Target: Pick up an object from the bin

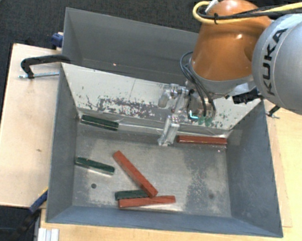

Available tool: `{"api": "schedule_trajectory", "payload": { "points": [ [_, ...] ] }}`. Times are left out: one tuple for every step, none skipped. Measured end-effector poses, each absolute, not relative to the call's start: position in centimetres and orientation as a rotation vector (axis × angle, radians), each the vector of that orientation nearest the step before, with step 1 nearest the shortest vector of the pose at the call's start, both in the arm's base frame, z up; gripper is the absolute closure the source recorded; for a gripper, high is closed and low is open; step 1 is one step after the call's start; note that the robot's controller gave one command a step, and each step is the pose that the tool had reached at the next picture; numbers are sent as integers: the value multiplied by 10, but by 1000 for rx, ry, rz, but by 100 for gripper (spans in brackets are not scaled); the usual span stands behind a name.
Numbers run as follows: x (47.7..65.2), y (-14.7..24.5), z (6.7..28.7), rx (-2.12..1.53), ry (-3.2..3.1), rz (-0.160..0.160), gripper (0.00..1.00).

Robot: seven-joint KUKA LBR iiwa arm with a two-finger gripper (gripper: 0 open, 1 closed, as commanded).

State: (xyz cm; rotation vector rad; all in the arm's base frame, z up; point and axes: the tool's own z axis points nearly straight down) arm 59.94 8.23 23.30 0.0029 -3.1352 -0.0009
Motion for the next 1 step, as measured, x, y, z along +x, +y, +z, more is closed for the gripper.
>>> {"api": "schedule_trajectory", "payload": {
  "points": [
    [578, 127, 83, 350, -3116, -2, 0]
  ]
}}
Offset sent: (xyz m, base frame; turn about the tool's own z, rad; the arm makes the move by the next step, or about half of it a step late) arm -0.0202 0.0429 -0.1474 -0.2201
